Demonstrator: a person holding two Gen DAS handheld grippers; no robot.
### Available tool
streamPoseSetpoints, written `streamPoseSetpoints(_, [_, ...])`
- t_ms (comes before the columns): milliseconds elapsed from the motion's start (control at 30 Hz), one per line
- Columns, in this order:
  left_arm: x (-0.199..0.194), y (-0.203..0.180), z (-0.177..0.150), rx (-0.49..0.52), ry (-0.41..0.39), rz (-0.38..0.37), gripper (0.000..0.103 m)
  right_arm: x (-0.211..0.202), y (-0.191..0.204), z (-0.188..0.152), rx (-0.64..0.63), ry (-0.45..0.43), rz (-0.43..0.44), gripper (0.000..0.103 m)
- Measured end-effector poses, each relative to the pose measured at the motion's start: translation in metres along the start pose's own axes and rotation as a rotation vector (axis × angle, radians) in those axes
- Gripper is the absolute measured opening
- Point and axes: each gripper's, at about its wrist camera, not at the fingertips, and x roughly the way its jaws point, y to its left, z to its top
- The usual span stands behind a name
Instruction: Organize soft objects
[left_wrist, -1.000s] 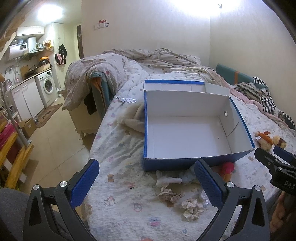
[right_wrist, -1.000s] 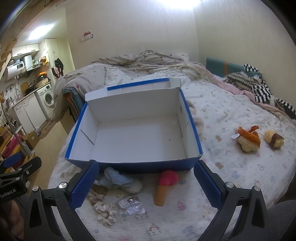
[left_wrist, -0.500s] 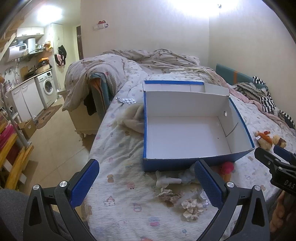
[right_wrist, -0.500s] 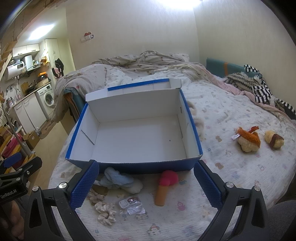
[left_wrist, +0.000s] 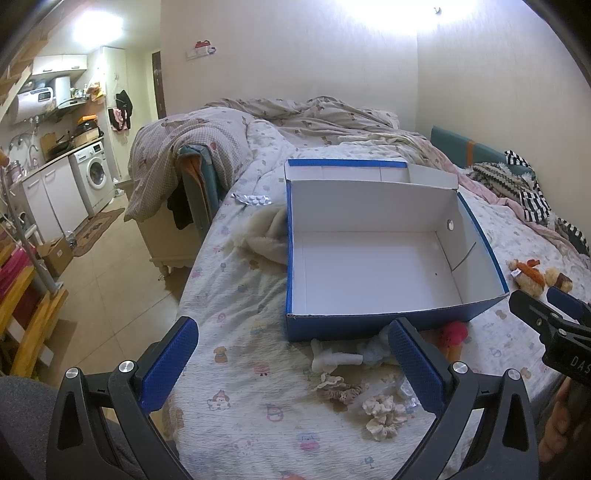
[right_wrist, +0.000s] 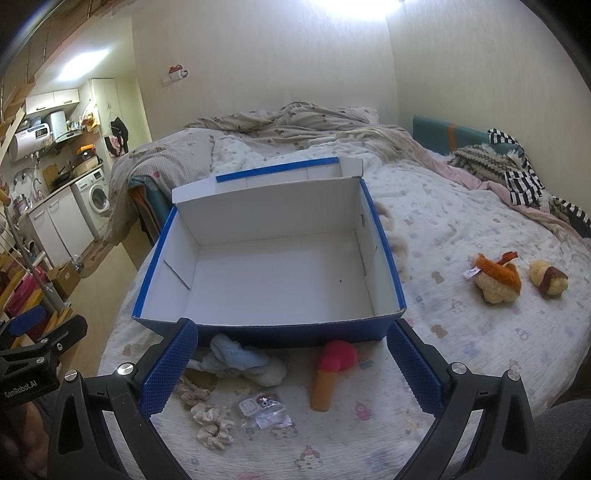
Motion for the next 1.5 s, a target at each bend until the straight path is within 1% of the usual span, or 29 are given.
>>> streamPoseSetpoints(500, [0.0, 0.0, -0.001, 0.002, -0.003, 0.003, 0.103, 0.0, -0.001, 0.0, 0.0, 0.003, 0.003, 0.103])
streamPoseSetpoints(700, [0.002, 0.003, -0.002, -0.003, 0.001, 0.003, 0.103, -0.002, -0.006, 0.006, 0.025, 0.011, 0.009, 0.103])
streamPoseSetpoints(833, [0.004, 0.006, 0.0, 0.008, 0.032, -0.012, 0.103, 0.0, -0.009, 0.009, 0.018, 0.043, 0.031, 0.103])
streamPoseSetpoints(967, [0.007, 0.017, 0.008, 0.003, 0.062, 0.019, 0.103, 0.007, -0.024, 0.011, 0.033, 0.107, 0.06, 0.103])
streamPoseSetpoints(1033, [0.014, 0.026, 0.011, -0.016, 0.097, 0.038, 0.103, 0.014, -0.034, 0.013, 0.057, 0.163, 0.059, 0.103])
streamPoseSetpoints(1100, [0.027, 0.039, 0.012, -0.046, 0.149, 0.041, 0.103, 0.028, -0.041, 0.011, 0.052, 0.249, 0.06, 0.103])
streamPoseSetpoints(1200, [0.056, 0.053, 0.011, -0.069, 0.265, 0.039, 0.102, 0.049, -0.05, 0.006, 0.043, 0.352, 0.051, 0.103])
streamPoseSetpoints(1300, [0.082, 0.058, 0.006, -0.098, 0.384, 0.01, 0.101, 0.069, -0.059, 0.001, 0.083, 0.442, 0.06, 0.103])
streamPoseSetpoints(1400, [0.106, 0.049, -0.002, -0.099, 0.486, -0.031, 0.098, 0.085, -0.066, -0.001, 0.144, 0.481, 0.088, 0.103])
streamPoseSetpoints(1433, [0.112, 0.045, -0.005, -0.091, 0.508, -0.035, 0.097, 0.089, -0.067, -0.002, 0.155, 0.488, 0.087, 0.103])
streamPoseSetpoints(1467, [0.119, 0.04, -0.008, -0.086, 0.532, -0.044, 0.093, 0.092, -0.067, -0.004, 0.162, 0.496, 0.081, 0.103])
streamPoseSetpoints(1500, [0.126, 0.034, -0.011, -0.081, 0.554, -0.061, 0.087, 0.096, -0.067, -0.005, 0.167, 0.504, 0.076, 0.103])
